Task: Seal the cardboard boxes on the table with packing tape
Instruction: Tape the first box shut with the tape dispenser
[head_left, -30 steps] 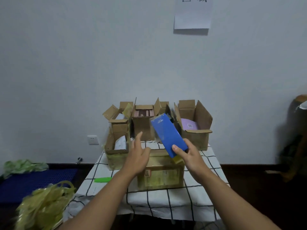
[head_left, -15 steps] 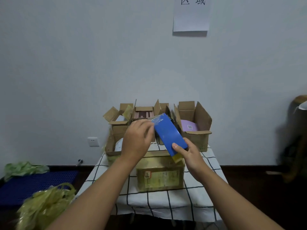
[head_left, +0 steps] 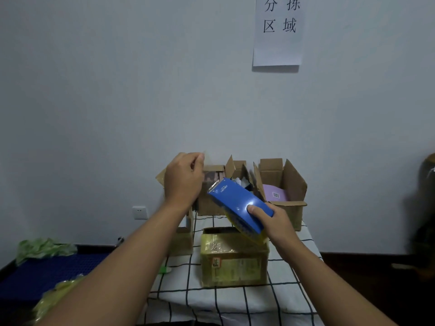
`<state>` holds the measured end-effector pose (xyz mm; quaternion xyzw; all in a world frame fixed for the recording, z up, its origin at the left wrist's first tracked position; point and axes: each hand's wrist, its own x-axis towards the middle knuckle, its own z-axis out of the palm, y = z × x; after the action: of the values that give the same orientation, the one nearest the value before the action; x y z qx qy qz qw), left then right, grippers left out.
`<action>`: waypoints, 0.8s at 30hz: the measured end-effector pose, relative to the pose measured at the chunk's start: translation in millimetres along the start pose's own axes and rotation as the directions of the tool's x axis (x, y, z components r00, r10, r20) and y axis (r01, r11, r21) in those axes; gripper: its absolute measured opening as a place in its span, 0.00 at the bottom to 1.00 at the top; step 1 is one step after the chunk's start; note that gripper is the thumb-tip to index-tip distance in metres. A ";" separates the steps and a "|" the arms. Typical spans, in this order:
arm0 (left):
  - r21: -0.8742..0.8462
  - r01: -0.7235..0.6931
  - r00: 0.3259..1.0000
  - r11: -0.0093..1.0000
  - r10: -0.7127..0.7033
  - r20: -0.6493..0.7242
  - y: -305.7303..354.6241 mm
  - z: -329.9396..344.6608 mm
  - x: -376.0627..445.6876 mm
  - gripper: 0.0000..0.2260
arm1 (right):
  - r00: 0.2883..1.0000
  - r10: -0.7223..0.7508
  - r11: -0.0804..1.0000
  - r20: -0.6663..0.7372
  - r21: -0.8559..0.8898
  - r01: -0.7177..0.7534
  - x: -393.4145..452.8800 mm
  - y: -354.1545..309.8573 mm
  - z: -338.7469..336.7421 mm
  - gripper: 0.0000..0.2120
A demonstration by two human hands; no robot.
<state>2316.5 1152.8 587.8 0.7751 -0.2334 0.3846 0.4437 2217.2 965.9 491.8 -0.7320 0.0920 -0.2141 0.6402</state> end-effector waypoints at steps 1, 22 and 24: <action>-0.002 0.011 1.000 1.000 -0.011 0.003 -1.0 -0.8 0.2 0.11 | 1.000 0.003 1.000 -0.005 -0.003 -0.003 0.6 -1.8 0.0 0.13; -0.181 0.394 0.919 0.901 -0.391 0.058 -27.0 10.9 17.5 0.13 | 0.986 0.113 0.986 0.124 -0.137 -0.096 86.2 -40.0 -28.2 0.17; -0.169 0.435 0.900 0.884 -0.428 0.077 -36.3 15.6 9.9 0.12 | 0.970 0.175 0.974 0.170 -0.176 -0.145 92.9 -29.0 -28.3 0.18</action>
<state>2354.0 1157.1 572.5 0.7707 -0.0976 0.2388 0.5827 2283.8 907.3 540.9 -0.7887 0.1083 -0.0845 0.5993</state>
